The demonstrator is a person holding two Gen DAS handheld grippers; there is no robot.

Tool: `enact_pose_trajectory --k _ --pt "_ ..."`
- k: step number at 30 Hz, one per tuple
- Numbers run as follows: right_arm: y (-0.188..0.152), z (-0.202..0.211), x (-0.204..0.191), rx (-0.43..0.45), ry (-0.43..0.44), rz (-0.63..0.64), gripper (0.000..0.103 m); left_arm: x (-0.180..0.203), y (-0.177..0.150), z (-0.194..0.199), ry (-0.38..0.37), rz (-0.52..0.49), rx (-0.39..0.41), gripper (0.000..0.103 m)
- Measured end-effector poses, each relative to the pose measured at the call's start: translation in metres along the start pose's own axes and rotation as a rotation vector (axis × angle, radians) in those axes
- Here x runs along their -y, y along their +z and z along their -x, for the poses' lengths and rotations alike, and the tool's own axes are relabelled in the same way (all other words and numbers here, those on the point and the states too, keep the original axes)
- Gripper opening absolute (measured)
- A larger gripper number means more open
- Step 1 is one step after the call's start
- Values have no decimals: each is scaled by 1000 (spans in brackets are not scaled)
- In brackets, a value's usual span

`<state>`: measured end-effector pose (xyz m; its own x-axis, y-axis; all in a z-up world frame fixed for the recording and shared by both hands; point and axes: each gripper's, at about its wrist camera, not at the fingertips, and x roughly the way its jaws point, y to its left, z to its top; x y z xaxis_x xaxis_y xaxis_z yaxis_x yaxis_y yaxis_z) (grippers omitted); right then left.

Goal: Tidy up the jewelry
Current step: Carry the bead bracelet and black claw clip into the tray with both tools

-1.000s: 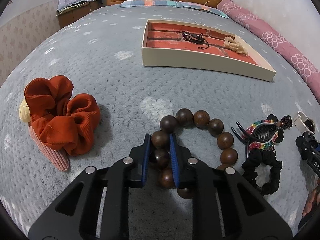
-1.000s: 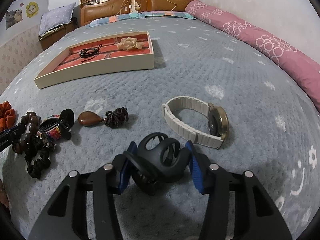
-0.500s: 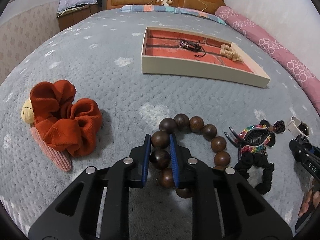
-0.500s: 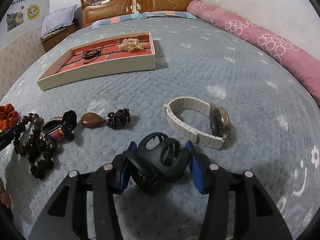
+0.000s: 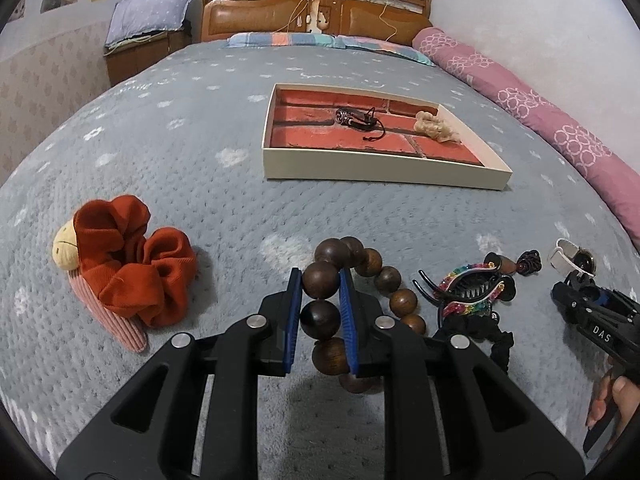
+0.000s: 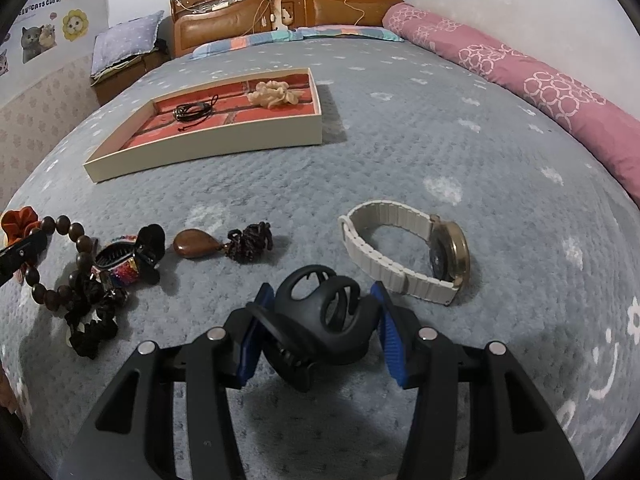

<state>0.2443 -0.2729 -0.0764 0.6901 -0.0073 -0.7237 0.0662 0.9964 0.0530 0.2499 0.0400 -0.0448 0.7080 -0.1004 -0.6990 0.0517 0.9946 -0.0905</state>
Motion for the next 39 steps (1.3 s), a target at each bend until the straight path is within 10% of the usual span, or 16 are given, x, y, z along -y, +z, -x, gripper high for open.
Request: enact_pose_trajectory --k 21,39 --pt "53 30 2 139 58 42 50 11 34 14 10 -52 79 17" --pt "182 -21 -30 190 124 80 50 53 175 -20 -13 -134 187 17"
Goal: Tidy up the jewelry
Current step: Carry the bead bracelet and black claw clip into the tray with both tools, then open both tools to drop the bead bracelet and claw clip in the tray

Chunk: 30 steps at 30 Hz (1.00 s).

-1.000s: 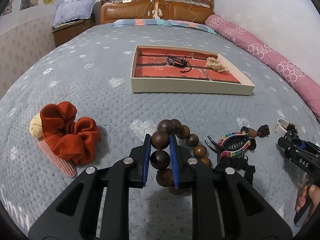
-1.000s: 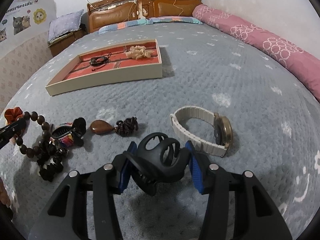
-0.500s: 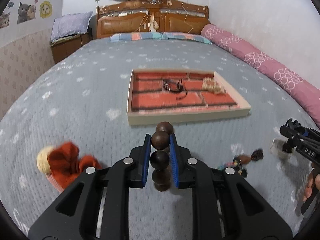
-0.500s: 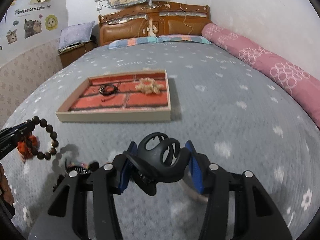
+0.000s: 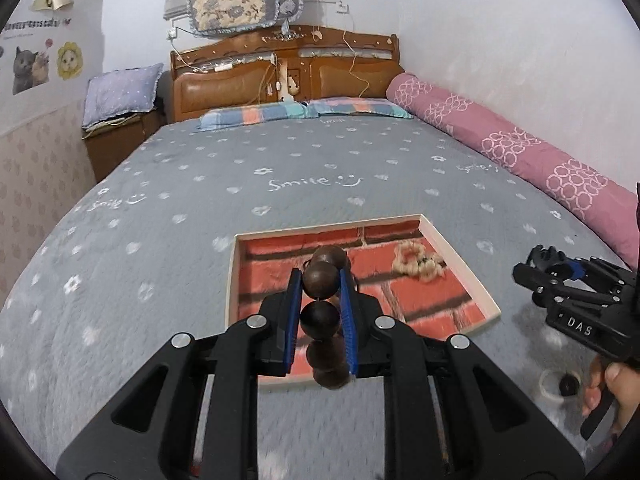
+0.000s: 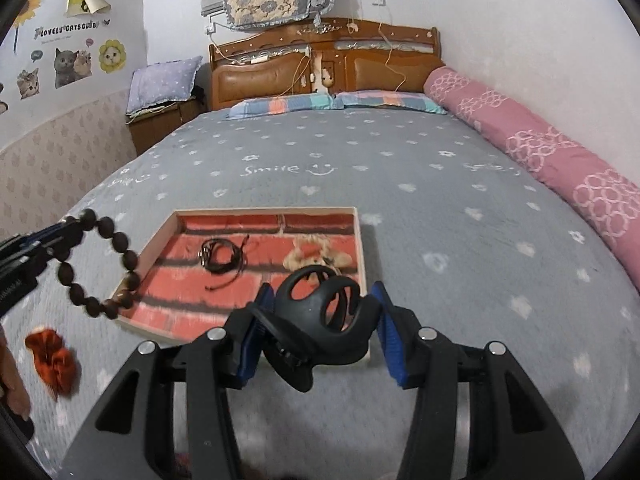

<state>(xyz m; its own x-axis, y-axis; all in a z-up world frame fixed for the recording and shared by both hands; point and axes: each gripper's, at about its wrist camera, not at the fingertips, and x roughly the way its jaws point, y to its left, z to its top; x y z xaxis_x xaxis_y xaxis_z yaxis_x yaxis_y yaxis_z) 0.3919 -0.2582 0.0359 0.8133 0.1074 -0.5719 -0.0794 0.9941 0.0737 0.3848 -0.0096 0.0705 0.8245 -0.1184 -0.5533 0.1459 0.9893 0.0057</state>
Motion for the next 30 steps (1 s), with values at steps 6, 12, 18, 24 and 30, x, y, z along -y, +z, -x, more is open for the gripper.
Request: enact_pose_trajectory --k 6,12,18,24,30 --pt "20 -63 -5 -58 7 1 50 -6 13 -75 12 -3 -92 17" --pt "22 -120 -9 -111 -21 8 50 -29 12 -139 58 26 -175 17" --pt "24 -157 -10 -159 -23 10 50 -47 15 -176 112 14 -212 17" --pt "17 -176 -12 -197 -31 25 50 -64 -3 -194 135 34 -267 17" --pt "17 -188 -8 -227 -30 13 50 -63 -9 -197 155 15 -299 18"
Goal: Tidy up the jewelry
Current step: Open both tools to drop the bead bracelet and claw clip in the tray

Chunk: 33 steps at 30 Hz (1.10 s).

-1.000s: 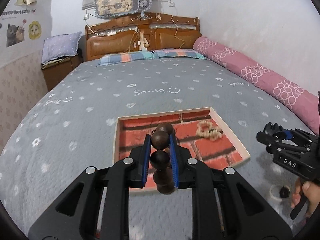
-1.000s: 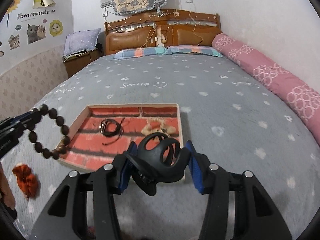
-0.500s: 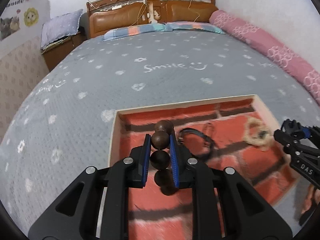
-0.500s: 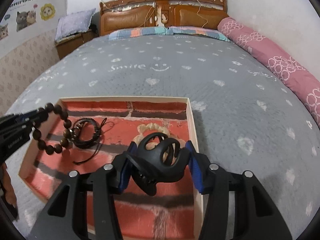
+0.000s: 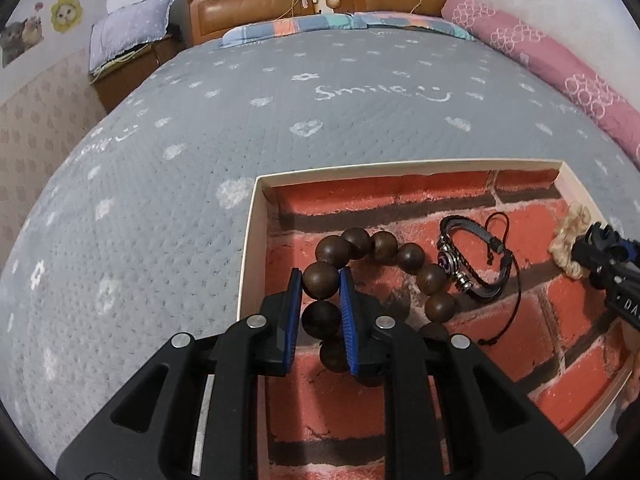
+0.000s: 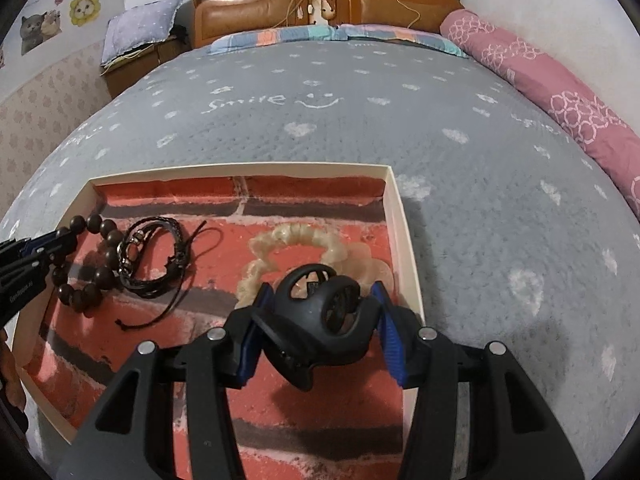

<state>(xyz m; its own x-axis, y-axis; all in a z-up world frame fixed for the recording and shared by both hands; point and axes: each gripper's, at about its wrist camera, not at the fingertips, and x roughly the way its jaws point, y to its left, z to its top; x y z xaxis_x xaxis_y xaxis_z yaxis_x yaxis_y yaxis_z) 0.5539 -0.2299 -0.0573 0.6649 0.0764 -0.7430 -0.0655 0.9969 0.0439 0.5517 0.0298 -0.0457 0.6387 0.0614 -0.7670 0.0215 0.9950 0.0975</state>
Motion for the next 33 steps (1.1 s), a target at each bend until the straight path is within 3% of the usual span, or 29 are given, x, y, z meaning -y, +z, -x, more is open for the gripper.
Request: enact_pose_trajectory --k 8,10,12,15,19,21,33 --pt "-1 -2 0 -39 -5 12 52 -3 -6 6 8 16 -16 23" --pt "-2 2 1 -41 -2 9 56 -3 -9 16 -2 26 2 43" --pt "-6 11 3 -35 37 -6 66 -3 -13 30 -14 33 30 58" --pt "-7 26 5 -17 45 -9 76 1 -21 51 -21 20 62 69" --pt "-8 58 10 10 83 -19 81 1 -33 86 -13 20 106 97" --pt "-13 79 12 40 80 -16 90 0 -44 110 3 15 147 98" --pt "-73 204 53 168 -58 -1 95 0 -114 219 -31 33 196 98"
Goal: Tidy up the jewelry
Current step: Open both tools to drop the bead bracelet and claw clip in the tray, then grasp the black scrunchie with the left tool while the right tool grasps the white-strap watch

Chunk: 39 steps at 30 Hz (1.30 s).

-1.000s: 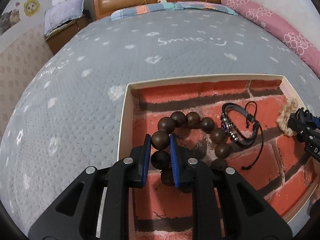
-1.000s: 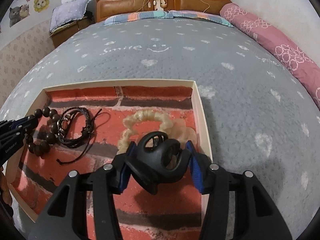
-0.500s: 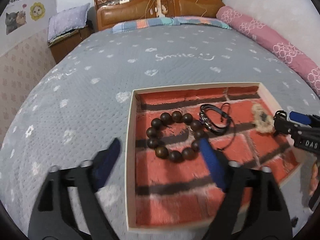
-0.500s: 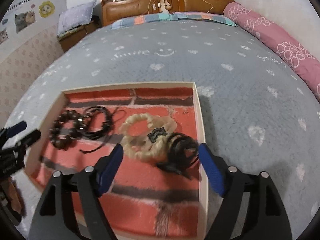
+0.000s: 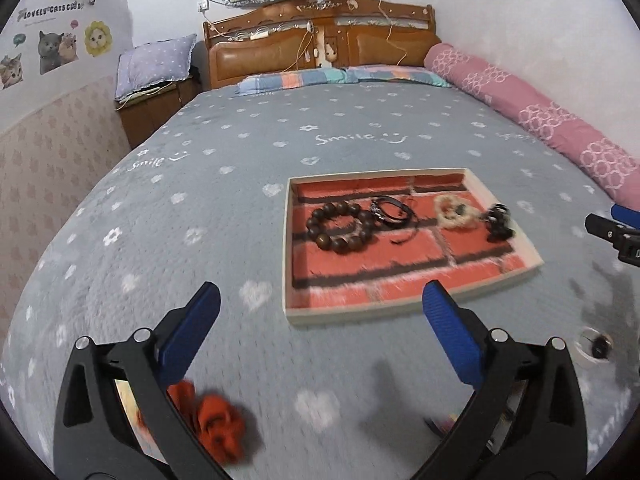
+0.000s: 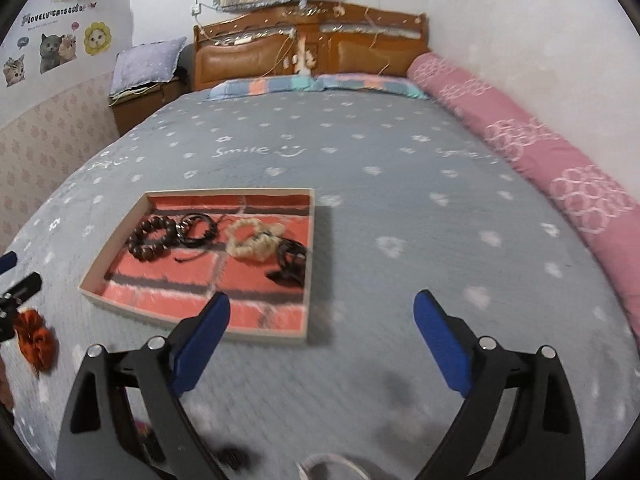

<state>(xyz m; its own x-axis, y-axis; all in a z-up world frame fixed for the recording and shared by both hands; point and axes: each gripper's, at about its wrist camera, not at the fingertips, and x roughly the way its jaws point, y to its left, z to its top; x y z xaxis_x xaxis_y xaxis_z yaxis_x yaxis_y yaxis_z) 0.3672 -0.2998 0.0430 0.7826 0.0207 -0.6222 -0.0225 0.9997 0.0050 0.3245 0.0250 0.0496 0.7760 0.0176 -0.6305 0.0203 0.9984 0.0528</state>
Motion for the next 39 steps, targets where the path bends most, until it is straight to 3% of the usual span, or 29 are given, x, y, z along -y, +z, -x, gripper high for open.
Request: enact_pose_trajectory --k 9,14,20,25,39 --pt "-77 58 20 33 -89 -17 97 10 -67 40 -45 74 -14 98" --pt "-111 65 23 30 -92 -34 97 14 -101 38 -53 99 -68 98" --pt "-141 56 33 3 -94 -60 97 28 -124 31 -46 62 -103 98" --pt "-146 43 42 -24 -88 -96 97 38 -136 21 -60 40 -137 98" --pt "-143 24 33 -53 -111 -50 96 57 -149 -1 -69 -21 -196 98"
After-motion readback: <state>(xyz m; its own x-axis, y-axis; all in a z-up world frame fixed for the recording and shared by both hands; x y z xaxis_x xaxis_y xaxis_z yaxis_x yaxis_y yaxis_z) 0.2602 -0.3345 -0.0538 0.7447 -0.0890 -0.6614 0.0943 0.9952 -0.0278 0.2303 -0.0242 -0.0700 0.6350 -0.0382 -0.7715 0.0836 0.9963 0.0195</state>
